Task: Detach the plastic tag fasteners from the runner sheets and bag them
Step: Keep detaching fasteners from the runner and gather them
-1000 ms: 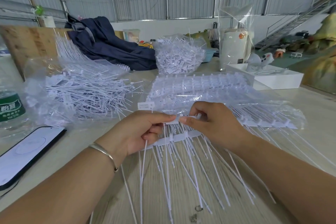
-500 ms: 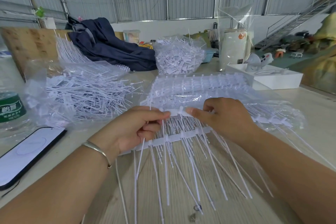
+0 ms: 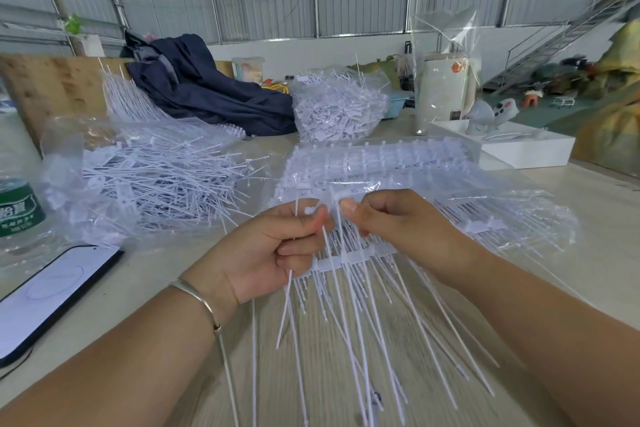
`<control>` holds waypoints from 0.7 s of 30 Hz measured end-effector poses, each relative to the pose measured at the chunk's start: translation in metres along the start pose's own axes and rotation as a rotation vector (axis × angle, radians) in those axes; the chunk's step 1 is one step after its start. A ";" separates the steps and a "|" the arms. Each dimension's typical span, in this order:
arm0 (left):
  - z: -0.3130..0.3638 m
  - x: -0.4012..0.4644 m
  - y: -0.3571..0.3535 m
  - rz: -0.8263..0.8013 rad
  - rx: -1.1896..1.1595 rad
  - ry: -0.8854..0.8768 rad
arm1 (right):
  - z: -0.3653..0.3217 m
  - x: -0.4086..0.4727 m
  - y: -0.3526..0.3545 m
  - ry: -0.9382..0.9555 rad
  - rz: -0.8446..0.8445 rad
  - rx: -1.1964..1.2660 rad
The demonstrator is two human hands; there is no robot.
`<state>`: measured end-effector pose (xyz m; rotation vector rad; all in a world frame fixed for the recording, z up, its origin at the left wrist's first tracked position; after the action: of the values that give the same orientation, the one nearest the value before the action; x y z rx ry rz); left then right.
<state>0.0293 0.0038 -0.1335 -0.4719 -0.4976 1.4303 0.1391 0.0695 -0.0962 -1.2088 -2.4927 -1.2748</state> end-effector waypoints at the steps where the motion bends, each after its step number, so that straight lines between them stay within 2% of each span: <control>1: -0.003 0.001 -0.002 -0.011 0.009 0.013 | -0.002 -0.001 -0.004 0.020 -0.010 -0.002; 4: -0.005 0.001 -0.002 0.030 -0.013 0.019 | -0.003 -0.001 -0.010 0.028 0.006 0.007; 12: 0.012 0.003 0.009 0.152 -0.120 -0.056 | 0.006 0.000 0.011 0.025 0.174 -0.041; 21: 0.020 -0.002 0.014 0.230 0.087 -0.121 | 0.014 0.001 0.013 0.016 0.182 -0.181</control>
<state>0.0059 0.0031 -0.1260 -0.3837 -0.4870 1.7022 0.1504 0.0846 -0.0967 -1.4201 -2.2348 -1.4785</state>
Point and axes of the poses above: each hand's wrist, its own x-axis towards the middle knuckle, its own y-axis out of the back of the hand, z = x × y, the point moved 8 cm from there along x, towards the middle knuckle, and after that the axes turned 14 degrees about -x, right-handed, at the moved point
